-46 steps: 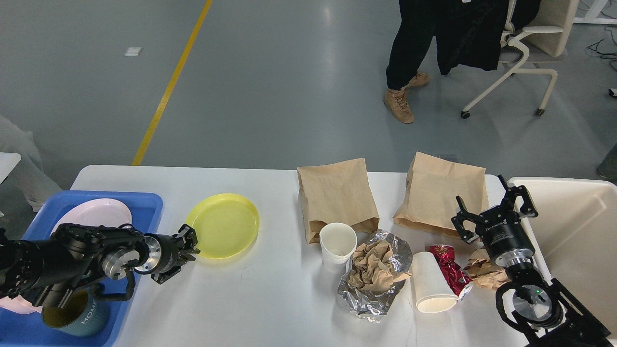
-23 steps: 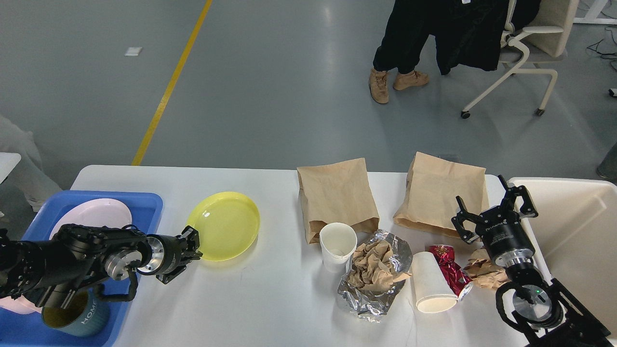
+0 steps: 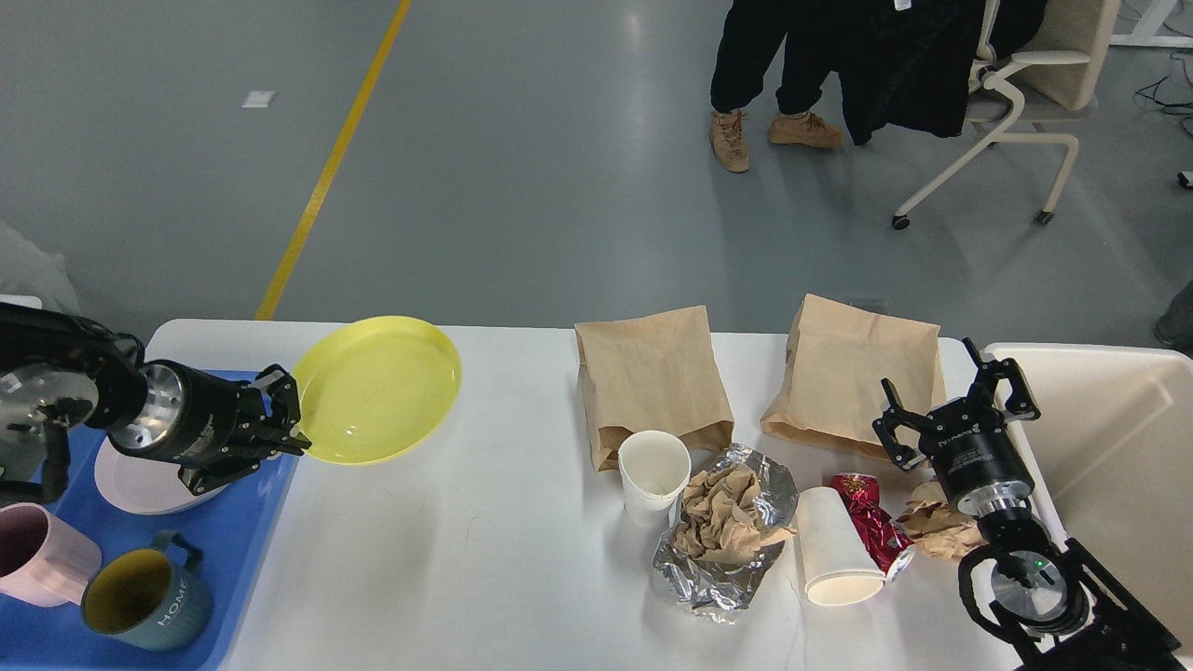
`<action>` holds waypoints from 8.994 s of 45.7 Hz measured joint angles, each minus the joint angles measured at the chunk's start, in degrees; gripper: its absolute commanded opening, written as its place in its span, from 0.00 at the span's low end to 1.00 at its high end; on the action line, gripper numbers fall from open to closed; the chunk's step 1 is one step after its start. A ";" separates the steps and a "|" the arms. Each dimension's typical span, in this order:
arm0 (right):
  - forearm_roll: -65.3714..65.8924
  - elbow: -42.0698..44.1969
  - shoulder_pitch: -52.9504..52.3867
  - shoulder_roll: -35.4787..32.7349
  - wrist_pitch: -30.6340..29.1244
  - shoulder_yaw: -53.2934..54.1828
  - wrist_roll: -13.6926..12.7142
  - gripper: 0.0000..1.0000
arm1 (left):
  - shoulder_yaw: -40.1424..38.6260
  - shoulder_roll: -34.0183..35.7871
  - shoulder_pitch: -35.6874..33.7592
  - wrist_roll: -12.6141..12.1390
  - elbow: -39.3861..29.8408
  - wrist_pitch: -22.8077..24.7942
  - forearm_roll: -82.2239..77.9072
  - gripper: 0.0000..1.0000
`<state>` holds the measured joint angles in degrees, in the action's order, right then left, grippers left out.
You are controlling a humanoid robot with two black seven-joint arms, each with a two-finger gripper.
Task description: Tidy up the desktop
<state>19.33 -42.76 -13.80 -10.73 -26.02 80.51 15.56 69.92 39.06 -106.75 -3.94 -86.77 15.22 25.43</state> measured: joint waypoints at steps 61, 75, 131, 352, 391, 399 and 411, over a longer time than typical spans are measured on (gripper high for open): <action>0.01 -0.02 0.00 0.00 -0.03 0.00 0.00 1.00 | -10.26 3.29 36.35 -5.40 51.13 8.29 4.71 0.00; 0.00 0.04 0.00 0.00 -0.03 0.00 0.00 1.00 | -13.74 -2.78 42.81 -5.51 55.48 4.81 1.49 0.00; 0.00 0.04 0.00 0.00 0.00 0.00 0.00 1.00 | -13.77 -2.87 42.41 -5.48 55.19 1.88 0.12 0.96; -0.14 -0.12 4.73 -6.41 -5.61 -2.41 -0.79 1.00 | -150.09 -32.65 87.24 16.15 45.75 17.22 -32.29 0.96; -2.72 -0.26 0.83 -15.91 -5.05 -12.39 -0.63 1.00 | -150.10 -32.64 87.24 16.15 45.72 17.22 -32.29 0.96; -7.02 -0.40 -9.47 -27.81 -6.48 -35.56 -0.51 1.00 | -150.07 -32.64 87.24 16.15 45.72 17.22 -32.28 0.96; -7.41 -1.85 -47.32 -38.83 -13.80 -90.78 -0.46 1.00 | -150.07 -32.64 87.24 16.16 45.72 17.22 -32.27 0.96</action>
<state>11.93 -44.60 -61.12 -49.55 -39.82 -10.27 15.10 -80.15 6.42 -19.51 12.23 -41.05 32.43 -6.84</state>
